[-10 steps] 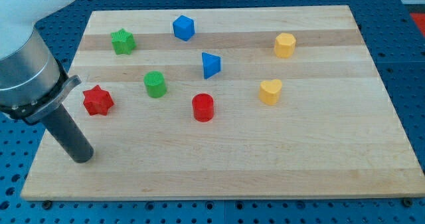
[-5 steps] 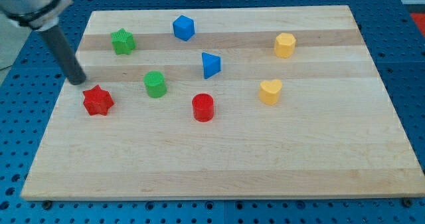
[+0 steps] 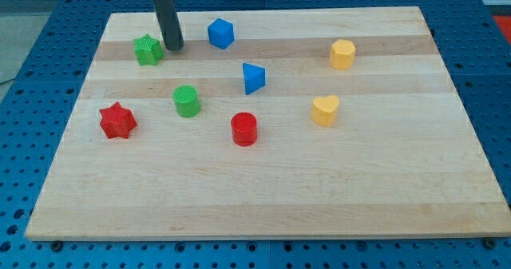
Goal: Push the green star to the top left
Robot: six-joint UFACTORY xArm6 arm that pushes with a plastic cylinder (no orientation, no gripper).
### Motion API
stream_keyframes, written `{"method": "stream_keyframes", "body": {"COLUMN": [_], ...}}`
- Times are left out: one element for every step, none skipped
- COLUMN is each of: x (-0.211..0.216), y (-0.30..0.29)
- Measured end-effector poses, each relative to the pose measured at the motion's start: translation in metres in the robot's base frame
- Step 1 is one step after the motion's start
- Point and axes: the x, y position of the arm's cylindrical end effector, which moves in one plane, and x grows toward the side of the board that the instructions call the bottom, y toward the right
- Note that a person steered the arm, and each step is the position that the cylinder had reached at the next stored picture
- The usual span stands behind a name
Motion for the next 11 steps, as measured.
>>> {"method": "stream_keyframes", "body": {"x": [0.009, 0.034, 0.056, 0.077, 0.053, 0.010, 0.026, 0.065, 0.069, 0.035, 0.020], "y": [-0.003, -0.003, -0.003, -0.004, -0.029, -0.055, -0.052, -0.050, -0.091, -0.113, -0.099]}}
